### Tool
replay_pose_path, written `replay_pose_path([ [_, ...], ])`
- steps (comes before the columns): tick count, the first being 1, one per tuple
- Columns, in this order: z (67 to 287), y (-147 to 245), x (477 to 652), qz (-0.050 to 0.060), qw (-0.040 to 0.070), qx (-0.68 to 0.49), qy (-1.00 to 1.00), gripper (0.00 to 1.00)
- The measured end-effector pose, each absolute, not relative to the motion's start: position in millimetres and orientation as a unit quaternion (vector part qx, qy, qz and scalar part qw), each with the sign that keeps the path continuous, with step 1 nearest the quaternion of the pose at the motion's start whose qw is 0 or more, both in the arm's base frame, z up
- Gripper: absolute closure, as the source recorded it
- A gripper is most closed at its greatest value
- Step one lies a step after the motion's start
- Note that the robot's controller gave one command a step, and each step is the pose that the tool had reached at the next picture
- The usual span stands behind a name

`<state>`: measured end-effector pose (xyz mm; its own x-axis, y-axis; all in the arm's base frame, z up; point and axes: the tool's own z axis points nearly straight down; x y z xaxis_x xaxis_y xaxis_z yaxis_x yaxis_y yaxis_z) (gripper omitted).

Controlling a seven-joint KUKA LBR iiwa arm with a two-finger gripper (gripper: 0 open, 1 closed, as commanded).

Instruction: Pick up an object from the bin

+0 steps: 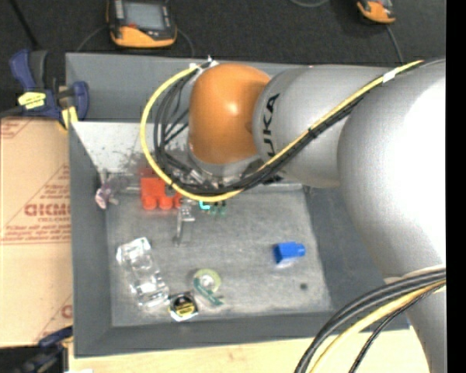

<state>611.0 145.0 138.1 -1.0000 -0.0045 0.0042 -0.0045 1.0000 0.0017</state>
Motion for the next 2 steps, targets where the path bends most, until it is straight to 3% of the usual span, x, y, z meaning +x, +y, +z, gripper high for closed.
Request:
replay_pose_path([
  [1,71,232,568.8,-0.001,-0.002,0.06,-0.998,0.0],
  [2,102,239,529.0,0.0,-0.002,0.246,-0.969,0.0],
])
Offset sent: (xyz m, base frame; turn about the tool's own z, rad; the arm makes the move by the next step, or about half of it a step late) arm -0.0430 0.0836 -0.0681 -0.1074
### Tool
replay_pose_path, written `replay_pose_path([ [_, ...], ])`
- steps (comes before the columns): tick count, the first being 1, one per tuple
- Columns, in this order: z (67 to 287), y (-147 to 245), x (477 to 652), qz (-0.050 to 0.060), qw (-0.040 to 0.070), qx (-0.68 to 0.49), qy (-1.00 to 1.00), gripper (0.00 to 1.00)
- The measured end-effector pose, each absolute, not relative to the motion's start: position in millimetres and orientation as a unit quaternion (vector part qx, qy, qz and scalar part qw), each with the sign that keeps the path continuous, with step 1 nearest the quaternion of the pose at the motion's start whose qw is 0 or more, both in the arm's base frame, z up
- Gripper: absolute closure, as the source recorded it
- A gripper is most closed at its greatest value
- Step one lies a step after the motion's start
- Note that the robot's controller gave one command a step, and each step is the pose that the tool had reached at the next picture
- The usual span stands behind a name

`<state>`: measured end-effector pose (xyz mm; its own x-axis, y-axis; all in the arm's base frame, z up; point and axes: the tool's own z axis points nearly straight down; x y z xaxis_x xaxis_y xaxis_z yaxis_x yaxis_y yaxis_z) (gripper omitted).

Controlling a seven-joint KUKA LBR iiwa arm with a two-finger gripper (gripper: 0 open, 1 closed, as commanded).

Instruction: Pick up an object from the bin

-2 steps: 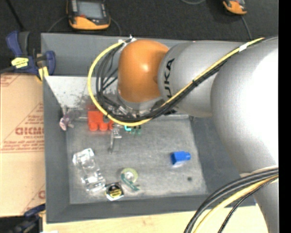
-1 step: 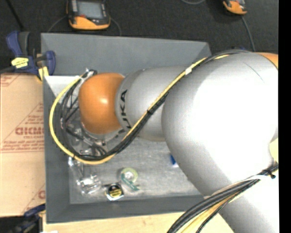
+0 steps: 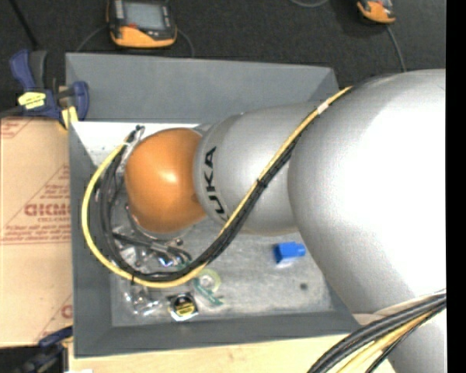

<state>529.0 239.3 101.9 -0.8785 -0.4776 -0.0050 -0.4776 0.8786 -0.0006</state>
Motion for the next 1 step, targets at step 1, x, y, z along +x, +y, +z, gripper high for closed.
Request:
replay_pose_path([
  [1,100.7,217.2,563.5,0.002,0.002,-0.174,0.985,0.0],
])
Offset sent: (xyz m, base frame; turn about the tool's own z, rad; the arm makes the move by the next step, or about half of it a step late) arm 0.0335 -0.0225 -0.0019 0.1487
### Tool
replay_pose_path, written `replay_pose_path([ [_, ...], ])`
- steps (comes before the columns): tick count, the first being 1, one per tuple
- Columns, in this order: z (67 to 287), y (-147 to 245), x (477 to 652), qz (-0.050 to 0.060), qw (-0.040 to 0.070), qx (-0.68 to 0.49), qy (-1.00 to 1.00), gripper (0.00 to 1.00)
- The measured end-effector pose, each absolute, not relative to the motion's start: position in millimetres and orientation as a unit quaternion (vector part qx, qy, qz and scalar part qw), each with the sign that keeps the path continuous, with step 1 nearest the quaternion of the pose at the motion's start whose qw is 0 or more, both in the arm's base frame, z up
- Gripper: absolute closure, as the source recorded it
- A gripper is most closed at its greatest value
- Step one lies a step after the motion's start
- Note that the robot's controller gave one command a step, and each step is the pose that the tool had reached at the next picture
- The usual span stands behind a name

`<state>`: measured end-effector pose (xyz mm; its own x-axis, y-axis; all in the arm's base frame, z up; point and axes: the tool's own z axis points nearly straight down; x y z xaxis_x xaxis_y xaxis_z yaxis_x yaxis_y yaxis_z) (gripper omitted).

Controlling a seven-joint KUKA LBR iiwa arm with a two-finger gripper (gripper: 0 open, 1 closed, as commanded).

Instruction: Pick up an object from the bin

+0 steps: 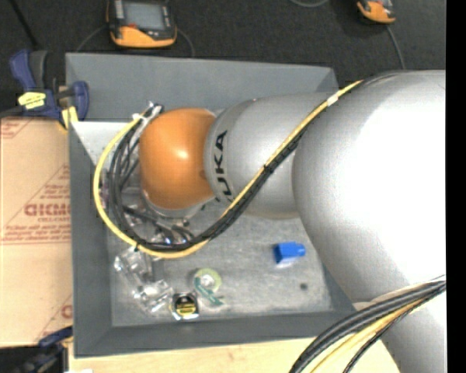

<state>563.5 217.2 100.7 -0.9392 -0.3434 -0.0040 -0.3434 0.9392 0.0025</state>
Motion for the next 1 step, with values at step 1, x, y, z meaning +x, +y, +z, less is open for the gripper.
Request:
replay_pose_path([
  [1,71.2,236.0,561.9,-0.002,0.001,-0.385,0.923,0.0],
])
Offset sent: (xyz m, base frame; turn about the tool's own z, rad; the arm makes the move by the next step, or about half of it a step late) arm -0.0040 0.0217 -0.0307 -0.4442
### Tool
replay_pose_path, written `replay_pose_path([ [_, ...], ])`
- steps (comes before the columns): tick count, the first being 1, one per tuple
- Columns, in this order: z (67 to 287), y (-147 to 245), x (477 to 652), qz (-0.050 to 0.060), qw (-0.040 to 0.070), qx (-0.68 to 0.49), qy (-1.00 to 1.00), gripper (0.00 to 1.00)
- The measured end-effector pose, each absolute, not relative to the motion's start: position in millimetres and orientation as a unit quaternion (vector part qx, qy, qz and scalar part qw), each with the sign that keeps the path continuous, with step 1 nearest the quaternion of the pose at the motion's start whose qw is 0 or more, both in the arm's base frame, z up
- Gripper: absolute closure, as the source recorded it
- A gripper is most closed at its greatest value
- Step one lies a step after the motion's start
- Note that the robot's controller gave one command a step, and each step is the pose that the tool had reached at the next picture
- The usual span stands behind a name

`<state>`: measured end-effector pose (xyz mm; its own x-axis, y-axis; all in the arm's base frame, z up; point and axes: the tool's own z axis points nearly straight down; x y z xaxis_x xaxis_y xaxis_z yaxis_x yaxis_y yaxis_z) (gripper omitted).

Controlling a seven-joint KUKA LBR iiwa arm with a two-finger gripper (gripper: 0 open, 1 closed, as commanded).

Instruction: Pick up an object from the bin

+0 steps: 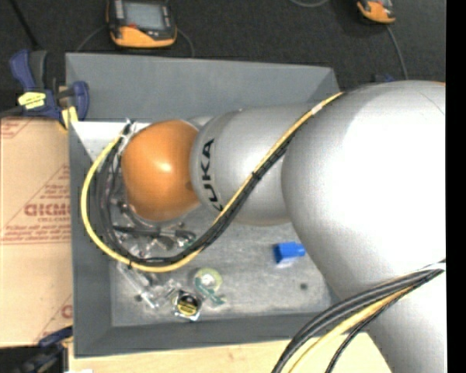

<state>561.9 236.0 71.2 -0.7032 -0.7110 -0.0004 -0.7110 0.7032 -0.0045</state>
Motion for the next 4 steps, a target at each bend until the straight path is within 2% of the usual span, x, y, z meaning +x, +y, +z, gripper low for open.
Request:
replay_pose_path([
  [1,77,236,493.0,-0.003,0.014,-0.473,0.881,0.0],
  [2,80,238,495.9,-0.003,0.018,-0.472,0.881,1.0],
  [3,100,237,499.7,-0.002,0.004,-0.469,0.883,1.0],
  [4,143,236,501.4,0.0,0.003,-0.466,0.885,1.0],
])
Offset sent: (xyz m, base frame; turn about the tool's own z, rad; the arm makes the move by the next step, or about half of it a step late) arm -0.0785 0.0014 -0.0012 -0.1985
